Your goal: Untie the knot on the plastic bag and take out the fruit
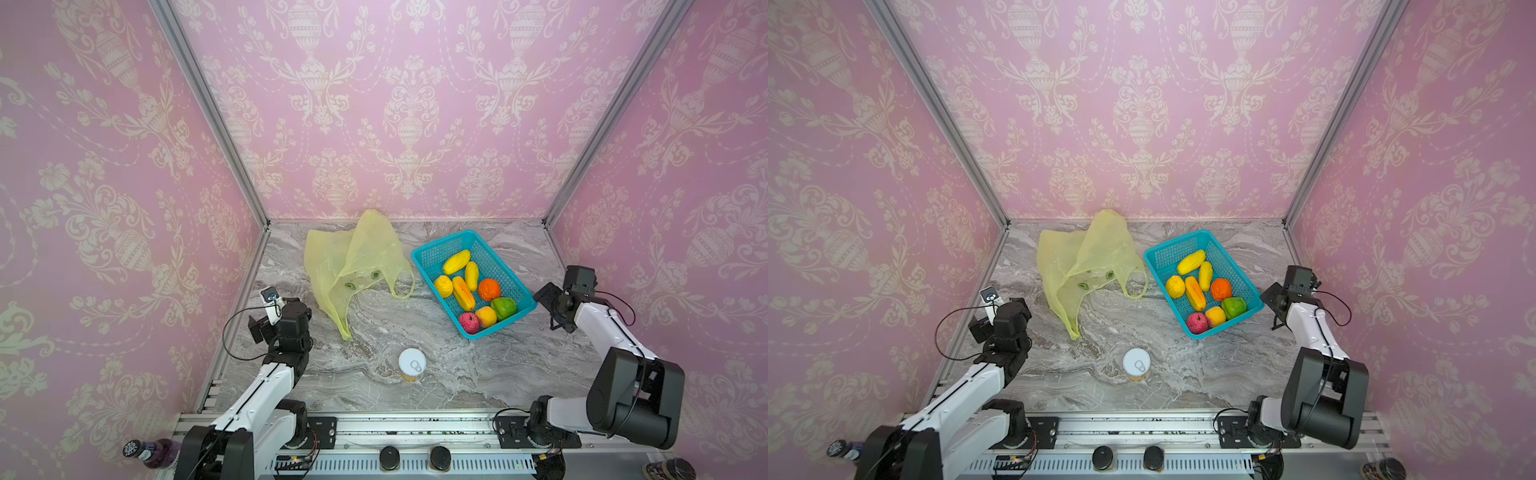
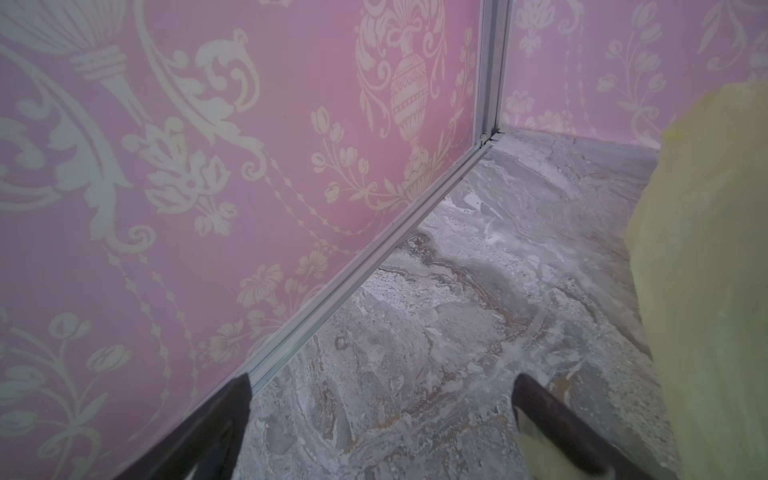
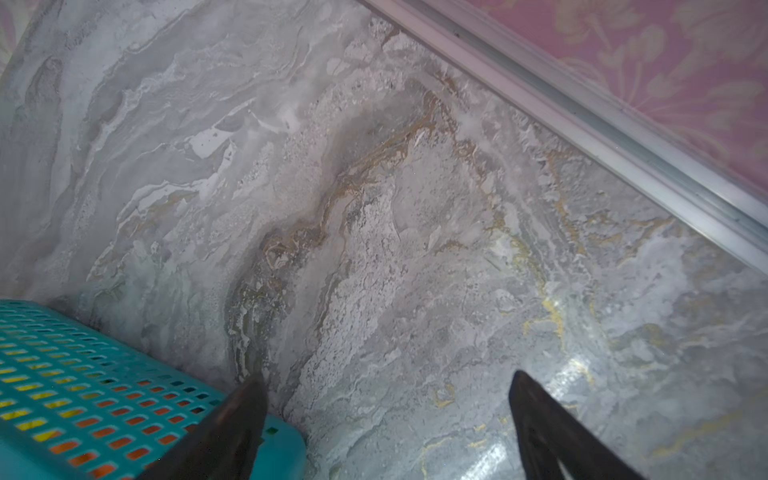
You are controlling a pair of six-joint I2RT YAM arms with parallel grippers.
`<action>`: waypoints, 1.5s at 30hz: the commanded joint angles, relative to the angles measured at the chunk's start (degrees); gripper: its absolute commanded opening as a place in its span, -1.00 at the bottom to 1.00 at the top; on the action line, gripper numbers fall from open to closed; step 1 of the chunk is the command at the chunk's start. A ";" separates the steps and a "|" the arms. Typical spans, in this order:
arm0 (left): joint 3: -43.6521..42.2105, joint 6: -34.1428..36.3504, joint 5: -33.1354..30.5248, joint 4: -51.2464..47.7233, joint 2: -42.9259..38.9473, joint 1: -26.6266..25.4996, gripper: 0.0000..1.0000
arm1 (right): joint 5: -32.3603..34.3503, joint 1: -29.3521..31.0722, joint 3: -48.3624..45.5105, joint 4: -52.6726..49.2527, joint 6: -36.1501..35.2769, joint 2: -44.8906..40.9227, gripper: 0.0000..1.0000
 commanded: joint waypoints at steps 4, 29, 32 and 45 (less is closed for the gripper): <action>10.25 4.94 13.04 1.90 18.57 0.60 0.99 | 1.03 9.36 3.03 5.13 -6.47 5.88 0.94; 3.16 8.69 30.46 39.95 34.59 3.94 0.99 | 2.71 21.29 -17.25 58.37 -30.50 8.88 1.00; 3.70 7.86 30.53 36.68 33.84 4.20 0.99 | 2.24 21.01 -17.26 58.13 -30.36 8.73 1.00; 3.06 8.55 30.36 39.65 34.41 4.19 0.99 | 5.05 21.31 -26.41 76.71 -29.69 10.69 1.00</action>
